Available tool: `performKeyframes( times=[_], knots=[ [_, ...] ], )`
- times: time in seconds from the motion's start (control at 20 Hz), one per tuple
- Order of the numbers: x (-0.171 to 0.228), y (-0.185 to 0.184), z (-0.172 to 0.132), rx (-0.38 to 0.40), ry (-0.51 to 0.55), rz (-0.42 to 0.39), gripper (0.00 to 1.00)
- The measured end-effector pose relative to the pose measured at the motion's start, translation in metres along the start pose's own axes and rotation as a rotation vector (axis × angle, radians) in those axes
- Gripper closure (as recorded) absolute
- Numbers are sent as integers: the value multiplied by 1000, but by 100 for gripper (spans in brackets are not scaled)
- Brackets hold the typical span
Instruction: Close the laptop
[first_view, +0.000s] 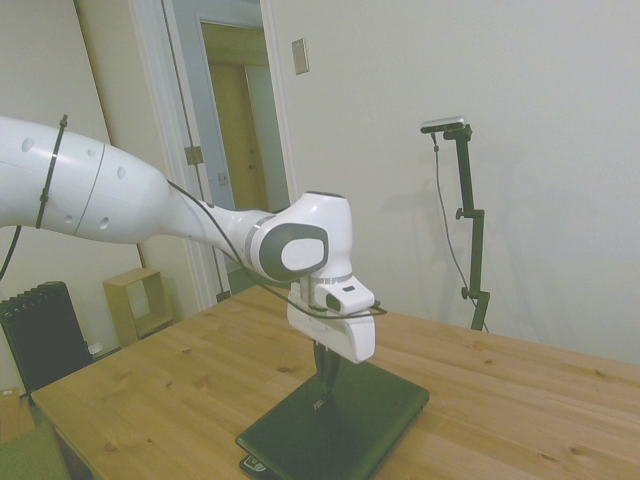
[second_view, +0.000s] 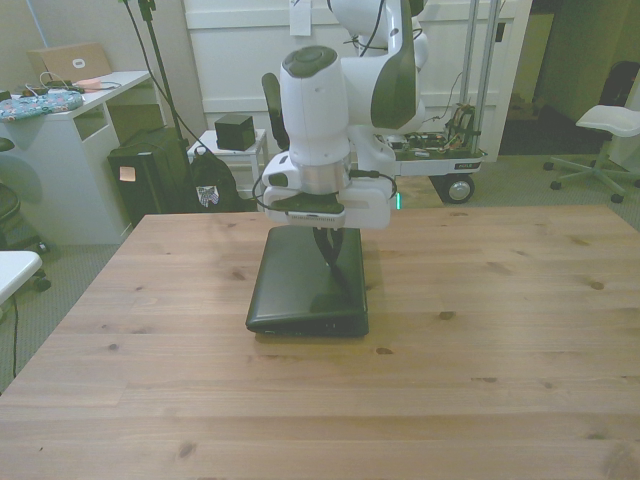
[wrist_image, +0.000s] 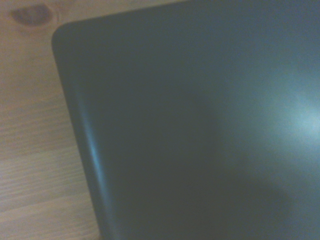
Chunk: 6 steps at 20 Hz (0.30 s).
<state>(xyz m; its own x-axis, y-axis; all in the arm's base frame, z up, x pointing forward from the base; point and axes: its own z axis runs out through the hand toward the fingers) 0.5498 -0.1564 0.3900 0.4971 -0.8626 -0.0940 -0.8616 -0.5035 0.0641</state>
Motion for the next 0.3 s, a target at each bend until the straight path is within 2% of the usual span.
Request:
performKeyframes(
  times=[0.15,0.25,0.3],
  knots=[
    [-2,0,-3,7,11,-5,100],
    [-11,-4,-30,39,42,-20,100],
    [-20,-6,-50,57,62,-31,0]
  ],
)
